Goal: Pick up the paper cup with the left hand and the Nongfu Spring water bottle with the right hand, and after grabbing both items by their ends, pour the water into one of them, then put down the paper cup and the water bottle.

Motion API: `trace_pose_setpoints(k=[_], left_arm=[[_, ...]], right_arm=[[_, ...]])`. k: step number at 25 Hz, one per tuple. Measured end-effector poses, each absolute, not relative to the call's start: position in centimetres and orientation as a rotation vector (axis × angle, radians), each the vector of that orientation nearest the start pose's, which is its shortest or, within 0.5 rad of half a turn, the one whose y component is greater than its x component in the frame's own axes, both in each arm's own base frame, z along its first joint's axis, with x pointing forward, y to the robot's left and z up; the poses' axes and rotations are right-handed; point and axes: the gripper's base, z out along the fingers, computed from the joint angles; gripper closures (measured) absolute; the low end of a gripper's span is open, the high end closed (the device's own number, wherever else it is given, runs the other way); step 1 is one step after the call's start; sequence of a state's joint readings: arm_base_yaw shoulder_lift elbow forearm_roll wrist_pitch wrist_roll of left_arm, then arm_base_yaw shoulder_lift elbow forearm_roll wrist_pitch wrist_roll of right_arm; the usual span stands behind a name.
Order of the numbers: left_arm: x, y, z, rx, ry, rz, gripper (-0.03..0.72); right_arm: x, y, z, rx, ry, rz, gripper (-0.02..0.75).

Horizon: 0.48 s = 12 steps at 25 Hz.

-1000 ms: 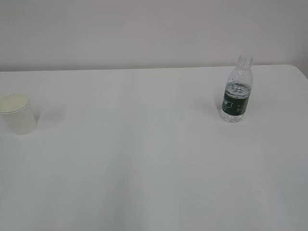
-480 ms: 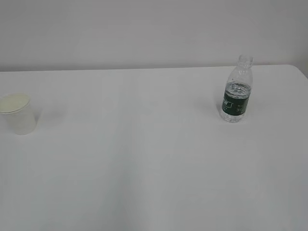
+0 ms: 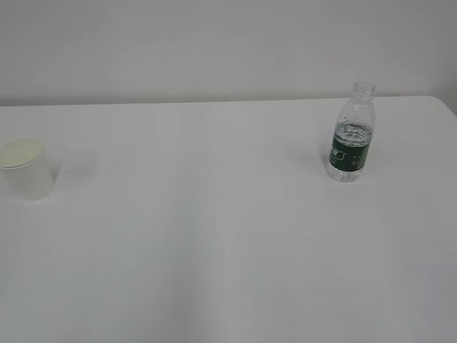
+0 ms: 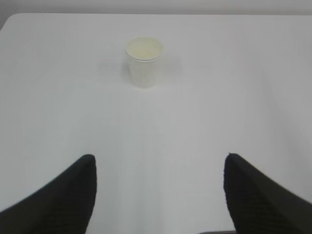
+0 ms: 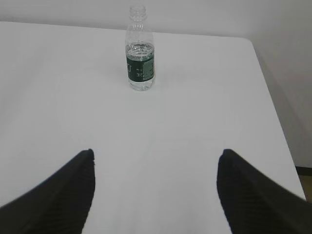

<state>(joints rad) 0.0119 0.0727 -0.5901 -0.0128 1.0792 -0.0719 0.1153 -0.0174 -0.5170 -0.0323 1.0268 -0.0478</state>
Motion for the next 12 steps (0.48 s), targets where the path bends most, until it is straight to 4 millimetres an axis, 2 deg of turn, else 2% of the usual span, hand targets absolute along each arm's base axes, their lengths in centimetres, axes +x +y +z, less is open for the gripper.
trace_pose_setpoints(k=[6, 12], left_arm=[[1.1, -0.1, 30.6, -0.086, 2.050, -0.055, 0.109], [2.5, -0.1, 31.2, -0.068, 2.016, -0.045, 0.113]], right_arm=[[-0.6, -0.3, 28.9, -0.157, 1.926, 0.007, 0.148], [0.9, -0.1, 29.4, -0.161, 1.945, 0.012, 0.148]])
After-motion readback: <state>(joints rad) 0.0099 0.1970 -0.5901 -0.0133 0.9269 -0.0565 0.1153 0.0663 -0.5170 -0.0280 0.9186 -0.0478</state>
